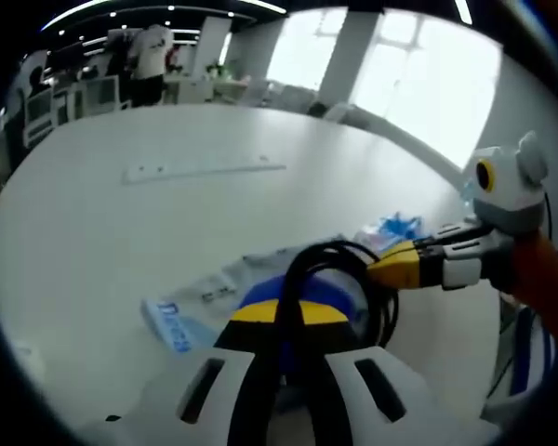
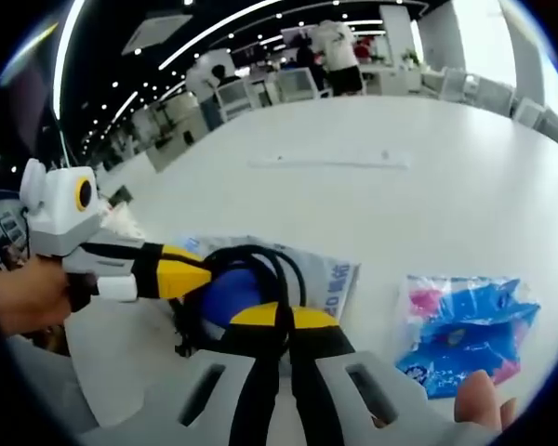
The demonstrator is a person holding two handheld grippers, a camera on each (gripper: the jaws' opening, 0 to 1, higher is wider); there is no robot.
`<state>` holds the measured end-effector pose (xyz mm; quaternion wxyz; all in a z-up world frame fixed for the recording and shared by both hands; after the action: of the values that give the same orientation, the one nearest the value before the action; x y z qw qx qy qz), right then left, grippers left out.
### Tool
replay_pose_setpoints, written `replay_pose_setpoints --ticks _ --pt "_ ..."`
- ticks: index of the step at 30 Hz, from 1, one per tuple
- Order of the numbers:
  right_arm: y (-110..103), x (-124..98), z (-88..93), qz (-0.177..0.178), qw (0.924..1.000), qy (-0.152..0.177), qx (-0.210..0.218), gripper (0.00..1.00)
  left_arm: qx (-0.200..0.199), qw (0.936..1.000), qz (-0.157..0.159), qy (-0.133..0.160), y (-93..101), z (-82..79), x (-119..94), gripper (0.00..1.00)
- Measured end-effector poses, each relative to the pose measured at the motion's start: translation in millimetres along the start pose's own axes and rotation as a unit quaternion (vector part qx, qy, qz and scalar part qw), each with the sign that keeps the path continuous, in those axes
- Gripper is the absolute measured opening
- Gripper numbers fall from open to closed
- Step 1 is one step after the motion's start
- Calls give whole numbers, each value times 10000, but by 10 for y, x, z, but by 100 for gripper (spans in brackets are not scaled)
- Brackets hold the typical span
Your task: Arrange the tabletop items into an orderly group along one side of the table until the central work area is clear of visible clutter.
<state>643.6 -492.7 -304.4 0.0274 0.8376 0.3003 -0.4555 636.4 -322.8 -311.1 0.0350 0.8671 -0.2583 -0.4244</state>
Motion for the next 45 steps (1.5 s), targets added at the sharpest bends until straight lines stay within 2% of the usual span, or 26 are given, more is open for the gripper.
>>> replay_pose_setpoints --ticks 13,23,34,39,45 --pt "-59 -322 89 -39 9999 99 -33 2 168 9997 121 114 245 5 -200 2" --pt "-21 -632 329 54 9999 72 -49 2 282 9991 324 54 556 86 -242 2" --pt "86 -860 638 131 9998 -6 132 2 390 9977 526 -160 886 204 -169 2" --pt "135 -894 757 140 9997 -97 195 2 387 9970 585 -330 998 287 -110 2" --pt "193 -862 860 119 9994 -197 267 2 399 9961 597 -521 1044 356 -34 2"
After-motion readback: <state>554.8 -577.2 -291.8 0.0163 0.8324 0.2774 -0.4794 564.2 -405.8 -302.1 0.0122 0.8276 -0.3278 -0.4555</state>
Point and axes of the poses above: the point that each gripper's makers call its tool centre point, and the gripper's own axes: x roughly forward along the fingers, y roughly to its right, z roughly out of its underside, the point moved 8 cm from there along -x, roughly backward along the fingers, and after that the axes turned 12 degrees about -y, right-handed, at the moved point
